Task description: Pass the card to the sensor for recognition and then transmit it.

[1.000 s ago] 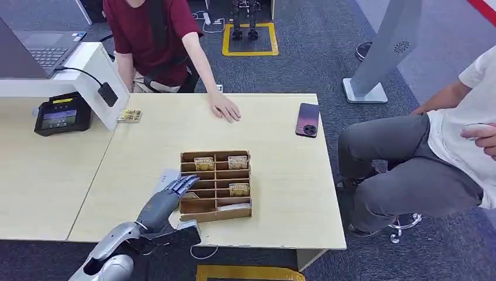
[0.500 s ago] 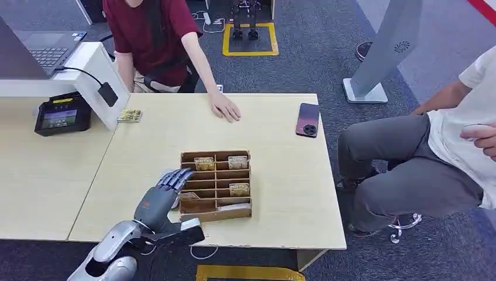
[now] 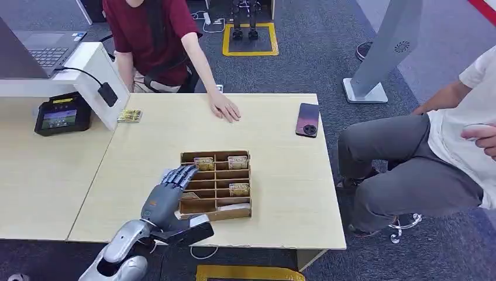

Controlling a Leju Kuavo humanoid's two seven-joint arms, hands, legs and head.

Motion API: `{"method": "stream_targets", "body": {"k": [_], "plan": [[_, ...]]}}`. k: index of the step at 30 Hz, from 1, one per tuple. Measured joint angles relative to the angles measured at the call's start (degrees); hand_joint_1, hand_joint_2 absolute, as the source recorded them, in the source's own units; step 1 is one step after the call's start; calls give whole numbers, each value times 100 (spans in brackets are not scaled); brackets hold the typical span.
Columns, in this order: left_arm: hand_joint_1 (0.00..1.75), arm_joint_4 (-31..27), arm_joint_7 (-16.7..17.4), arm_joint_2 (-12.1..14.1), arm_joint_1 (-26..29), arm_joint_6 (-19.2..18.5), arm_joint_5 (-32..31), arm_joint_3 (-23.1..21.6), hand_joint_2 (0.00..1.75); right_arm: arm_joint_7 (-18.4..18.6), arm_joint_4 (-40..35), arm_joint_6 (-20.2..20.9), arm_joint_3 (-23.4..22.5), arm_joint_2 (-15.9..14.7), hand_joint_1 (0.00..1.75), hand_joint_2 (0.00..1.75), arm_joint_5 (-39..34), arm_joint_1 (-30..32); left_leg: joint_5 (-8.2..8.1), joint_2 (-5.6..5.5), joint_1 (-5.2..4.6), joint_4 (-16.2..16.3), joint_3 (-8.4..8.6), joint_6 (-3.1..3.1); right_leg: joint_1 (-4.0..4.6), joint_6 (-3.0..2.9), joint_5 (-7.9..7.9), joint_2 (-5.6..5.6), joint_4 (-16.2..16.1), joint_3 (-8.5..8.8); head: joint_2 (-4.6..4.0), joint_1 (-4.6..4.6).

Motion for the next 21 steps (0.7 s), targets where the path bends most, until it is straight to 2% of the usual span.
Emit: {"method": "stream_targets", "body": {"k": [21], "plan": [[0, 22, -17, -118, 152, -35, -249, 125, 175, 7, 0, -9, -20, 2, 0, 0, -37, 21, 0, 0, 0, 0, -1, 0, 0, 0, 0, -1, 0, 0, 0, 0]]}}
